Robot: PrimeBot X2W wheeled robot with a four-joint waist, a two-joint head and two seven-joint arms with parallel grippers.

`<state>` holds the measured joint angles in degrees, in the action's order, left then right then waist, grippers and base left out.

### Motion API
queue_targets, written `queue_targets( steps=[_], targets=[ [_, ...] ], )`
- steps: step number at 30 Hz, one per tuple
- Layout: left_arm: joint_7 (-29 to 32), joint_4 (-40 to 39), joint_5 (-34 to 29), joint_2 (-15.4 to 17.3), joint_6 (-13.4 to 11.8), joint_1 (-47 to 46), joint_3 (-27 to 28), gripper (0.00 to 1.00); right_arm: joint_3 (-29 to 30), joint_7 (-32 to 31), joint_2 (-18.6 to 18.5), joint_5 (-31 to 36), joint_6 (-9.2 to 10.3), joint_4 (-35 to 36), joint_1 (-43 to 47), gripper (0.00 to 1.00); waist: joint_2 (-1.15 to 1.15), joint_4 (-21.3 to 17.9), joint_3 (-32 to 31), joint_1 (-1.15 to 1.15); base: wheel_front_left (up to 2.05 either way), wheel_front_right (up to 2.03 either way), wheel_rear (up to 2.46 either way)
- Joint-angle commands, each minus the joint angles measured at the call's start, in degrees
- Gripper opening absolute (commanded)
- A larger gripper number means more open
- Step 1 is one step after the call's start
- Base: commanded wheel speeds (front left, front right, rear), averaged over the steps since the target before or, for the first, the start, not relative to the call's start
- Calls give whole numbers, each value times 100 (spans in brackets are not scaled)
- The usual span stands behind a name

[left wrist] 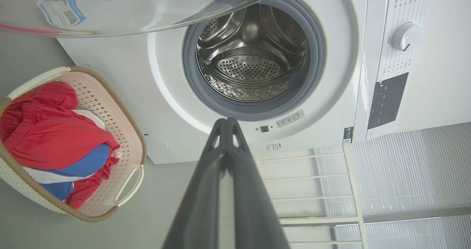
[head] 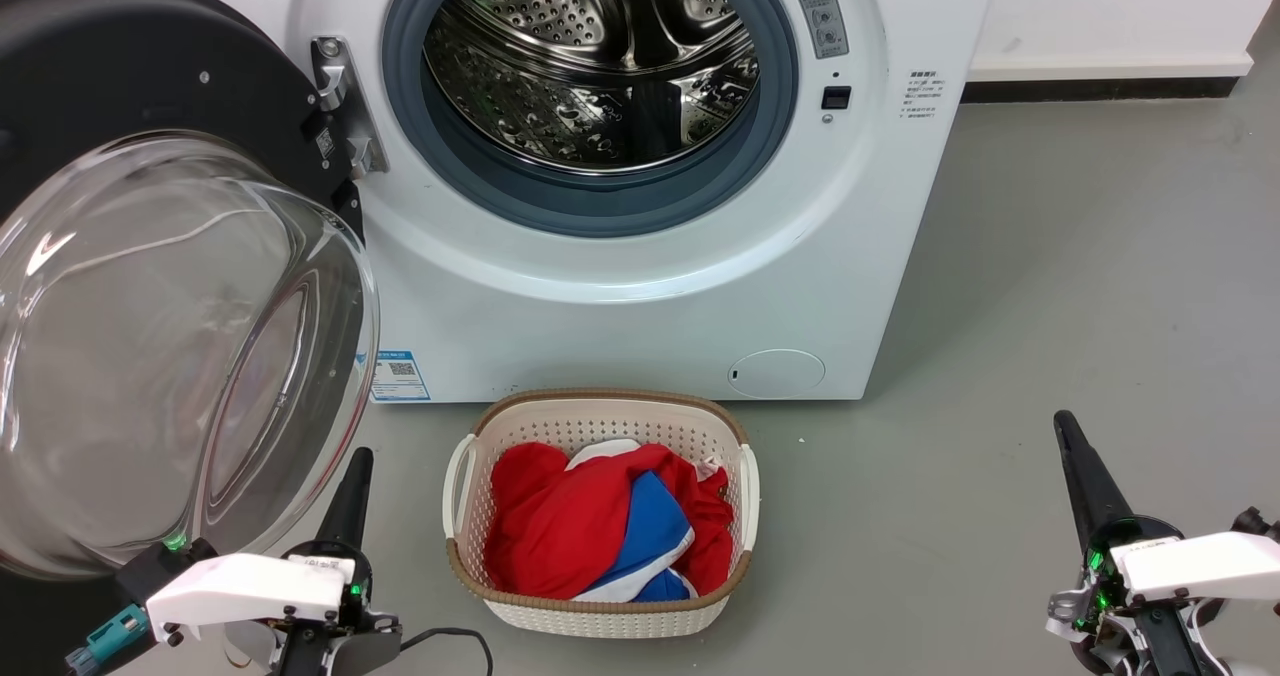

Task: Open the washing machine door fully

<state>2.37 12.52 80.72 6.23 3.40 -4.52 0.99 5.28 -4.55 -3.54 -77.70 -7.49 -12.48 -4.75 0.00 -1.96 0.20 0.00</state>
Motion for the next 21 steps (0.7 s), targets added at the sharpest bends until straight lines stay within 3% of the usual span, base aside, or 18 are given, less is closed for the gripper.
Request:
queue_targets(
  steps=[1, 21],
  targets=[
    [27, -2, 110, -24, 47, -107, 58, 0, 23, -20, 15, -130, 0, 6, -100, 0, 0, 8, 0, 0, 0, 0, 0],
    [240, 103, 848, -189, 291, -165, 327, 0, 97, -147, 56, -995, 0, -105, -147, 0, 0, 121, -2, 0, 0, 0, 0]
  ],
)
